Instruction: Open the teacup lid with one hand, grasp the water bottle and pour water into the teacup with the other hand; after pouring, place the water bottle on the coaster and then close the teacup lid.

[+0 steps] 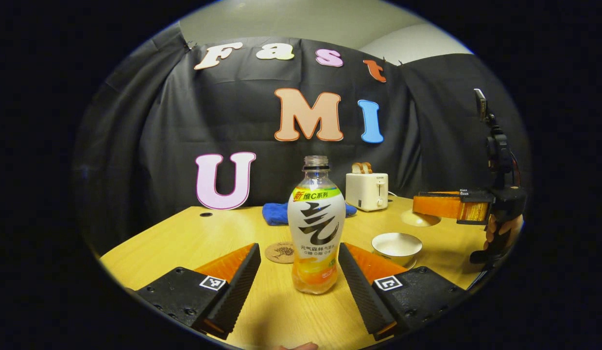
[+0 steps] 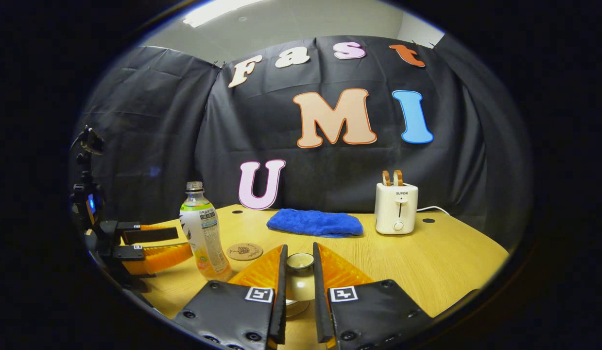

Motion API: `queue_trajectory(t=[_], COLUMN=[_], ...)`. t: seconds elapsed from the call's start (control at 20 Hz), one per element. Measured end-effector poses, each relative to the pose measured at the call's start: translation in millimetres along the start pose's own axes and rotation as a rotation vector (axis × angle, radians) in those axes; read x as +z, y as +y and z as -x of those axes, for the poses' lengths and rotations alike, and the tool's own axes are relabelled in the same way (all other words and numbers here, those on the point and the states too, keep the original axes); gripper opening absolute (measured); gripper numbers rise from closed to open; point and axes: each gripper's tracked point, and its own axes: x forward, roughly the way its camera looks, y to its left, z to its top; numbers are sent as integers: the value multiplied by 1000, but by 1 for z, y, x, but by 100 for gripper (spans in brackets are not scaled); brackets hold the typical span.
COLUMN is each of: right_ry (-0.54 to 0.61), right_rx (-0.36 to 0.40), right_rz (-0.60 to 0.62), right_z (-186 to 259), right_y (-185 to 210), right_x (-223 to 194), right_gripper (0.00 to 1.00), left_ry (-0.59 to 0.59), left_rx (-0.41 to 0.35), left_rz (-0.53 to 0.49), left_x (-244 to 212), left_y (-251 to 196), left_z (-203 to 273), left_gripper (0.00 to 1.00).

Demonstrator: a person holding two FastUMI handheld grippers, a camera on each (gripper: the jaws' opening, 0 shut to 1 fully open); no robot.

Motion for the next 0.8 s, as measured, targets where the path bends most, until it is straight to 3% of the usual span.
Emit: queue_trajectory(t=[0.5,0.8], right_ry=[-36,-49], right_rx=[-40,-66], right_rz=[-36,-46], right_z=[15,24], right_y=[-32,-47], right_x=[16,22], right_gripper=[28,29], left_ry=[52,64], left_rx=[-39,-14], left_rz=[47,11], left_x=[-8,-10], left_y=[-22,-20], left_z=[-29,-37], left_gripper=[94,80])
